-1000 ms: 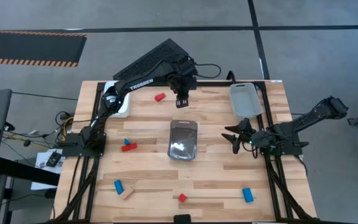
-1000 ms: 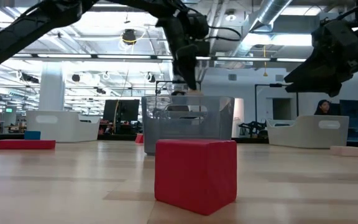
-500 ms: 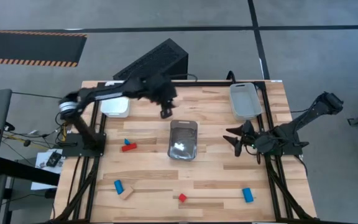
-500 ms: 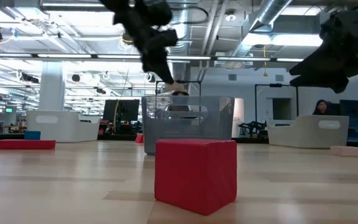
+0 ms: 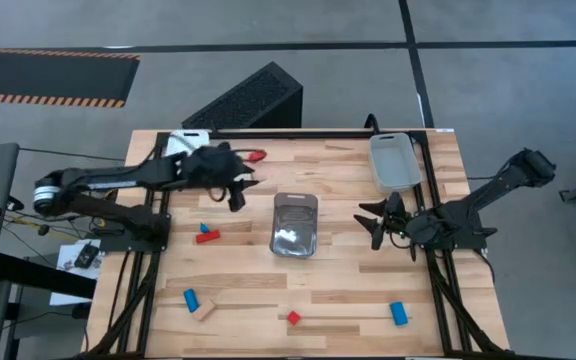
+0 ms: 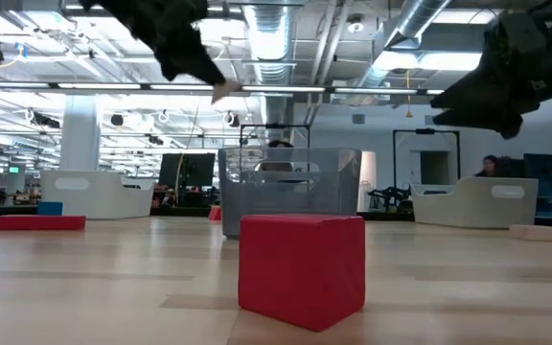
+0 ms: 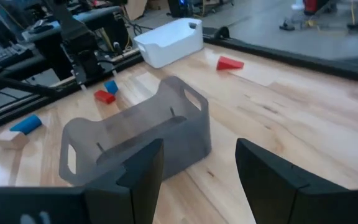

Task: Sort & place blocks by color
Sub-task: Put the top brown block into the white bin

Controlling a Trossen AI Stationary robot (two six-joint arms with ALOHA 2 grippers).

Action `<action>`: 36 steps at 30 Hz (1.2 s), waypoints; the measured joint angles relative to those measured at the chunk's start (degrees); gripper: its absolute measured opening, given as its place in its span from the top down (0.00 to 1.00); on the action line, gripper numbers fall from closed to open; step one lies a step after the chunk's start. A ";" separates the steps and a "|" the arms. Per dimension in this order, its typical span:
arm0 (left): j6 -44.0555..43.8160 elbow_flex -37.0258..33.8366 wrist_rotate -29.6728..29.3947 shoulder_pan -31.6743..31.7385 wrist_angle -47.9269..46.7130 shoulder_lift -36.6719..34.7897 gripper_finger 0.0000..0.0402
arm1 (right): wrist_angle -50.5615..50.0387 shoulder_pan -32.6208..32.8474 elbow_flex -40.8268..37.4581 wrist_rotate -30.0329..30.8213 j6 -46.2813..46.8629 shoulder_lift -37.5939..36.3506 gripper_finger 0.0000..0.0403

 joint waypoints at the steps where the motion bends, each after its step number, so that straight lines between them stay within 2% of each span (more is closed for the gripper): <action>1: -0.38 -1.63 0.08 -1.04 2.75 -1.49 0.75 | 2.05 0.01 0.00 -0.04 -1.79 0.95 0.45; 5: -2.31 -7.40 0.16 -4.80 13.72 -5.37 0.75 | 10.82 0.01 0.00 -0.32 -10.47 5.25 0.45; 8: -3.61 -10.57 0.77 -7.15 20.86 -5.75 0.75 | 16.96 0.01 0.00 -3.34 -18.35 8.97 0.45; 11: -3.69 -12.70 4.38 -8.60 26.79 -4.64 0.75 | 23.44 0.01 0.00 -6.47 -27.89 12.99 0.45; 14: -3.70 -12.92 7.55 -9.14 29.16 -2.24 0.75 | 29.88 0.01 0.00 -8.69 -40.71 17.12 0.45; 16: -3.88 -12.92 9.13 -9.18 30.63 -0.56 0.75 | 33.73 0.01 0.03 -8.99 -45.90 19.73 0.45; 19: -4.36 -12.92 9.60 -9.17 31.69 1.98 0.75 | 35.94 0.01 1.24 -9.10 -47.46 23.11 0.45; 23: -5.10 -12.90 9.38 -9.17 32.10 4.86 0.75 | 36.13 -0.01 3.01 -9.09 -44.44 27.73 0.45; 31: -6.02 -12.90 3.79 -9.17 26.46 6.44 0.74 | 36.21 -0.51 7.50 -9.01 -43.60 37.29 0.45; 36: -4.64 -12.90 -0.12 -9.08 21.84 5.90 0.74 | 36.08 -1.69 10.37 -8.95 -43.71 40.10 0.45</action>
